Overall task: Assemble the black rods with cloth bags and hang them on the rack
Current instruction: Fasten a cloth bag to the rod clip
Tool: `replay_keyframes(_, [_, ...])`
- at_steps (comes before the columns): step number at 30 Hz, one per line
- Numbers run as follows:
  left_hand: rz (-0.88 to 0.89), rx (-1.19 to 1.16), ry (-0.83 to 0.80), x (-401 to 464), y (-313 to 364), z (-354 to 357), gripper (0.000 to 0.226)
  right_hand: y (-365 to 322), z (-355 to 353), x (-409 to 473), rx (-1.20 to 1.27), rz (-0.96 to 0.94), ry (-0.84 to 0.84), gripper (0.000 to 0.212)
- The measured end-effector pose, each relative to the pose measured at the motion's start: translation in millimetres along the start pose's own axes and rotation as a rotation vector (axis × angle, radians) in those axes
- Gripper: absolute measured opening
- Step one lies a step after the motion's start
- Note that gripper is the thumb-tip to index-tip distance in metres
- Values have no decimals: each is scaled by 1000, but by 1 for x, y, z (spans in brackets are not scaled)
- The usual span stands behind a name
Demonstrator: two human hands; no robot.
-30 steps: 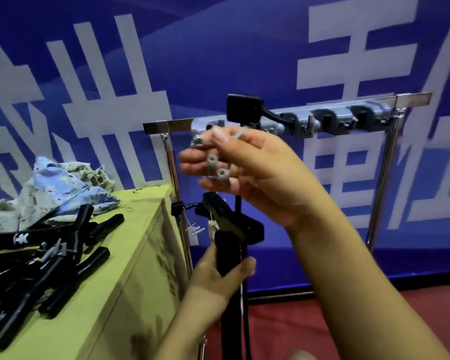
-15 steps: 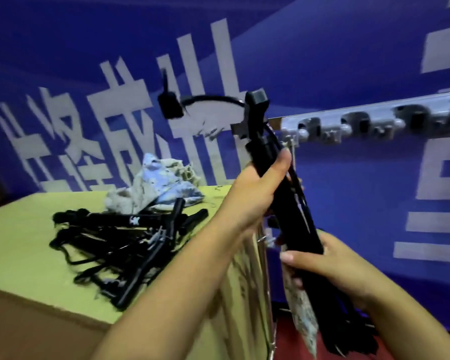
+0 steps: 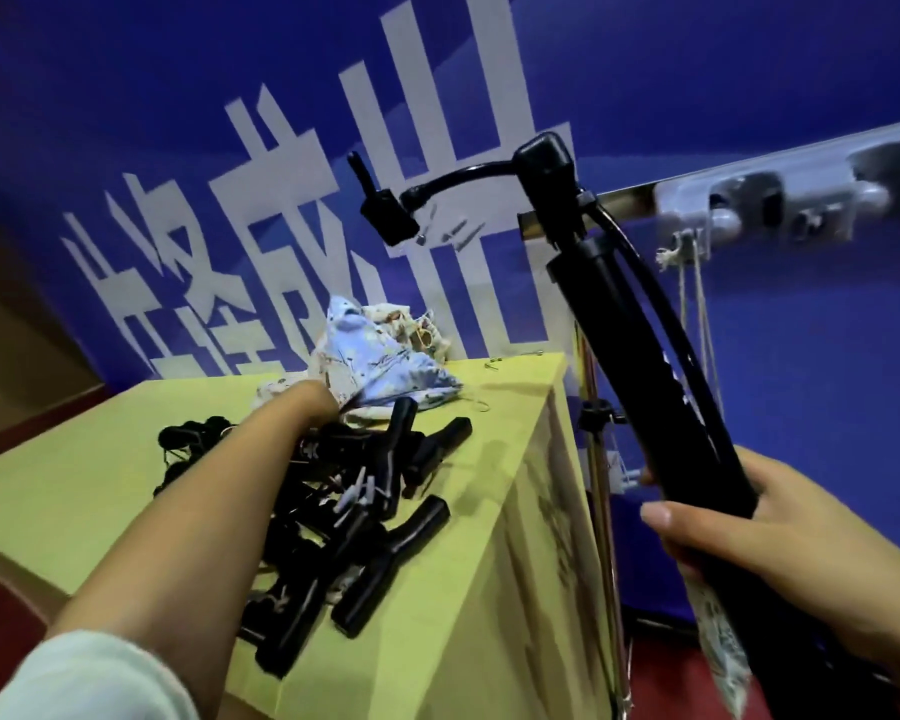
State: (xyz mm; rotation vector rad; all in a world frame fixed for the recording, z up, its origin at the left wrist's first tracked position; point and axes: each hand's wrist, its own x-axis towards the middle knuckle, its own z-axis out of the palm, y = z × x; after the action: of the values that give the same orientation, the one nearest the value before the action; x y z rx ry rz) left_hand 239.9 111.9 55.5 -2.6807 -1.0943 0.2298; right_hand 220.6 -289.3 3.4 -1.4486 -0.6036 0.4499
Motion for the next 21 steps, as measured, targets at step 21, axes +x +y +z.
replay_keyframes(21, [604, -1722, 1184, -187, 8, -147, 56, -44, 10, -40, 29, -214, 249, 90])
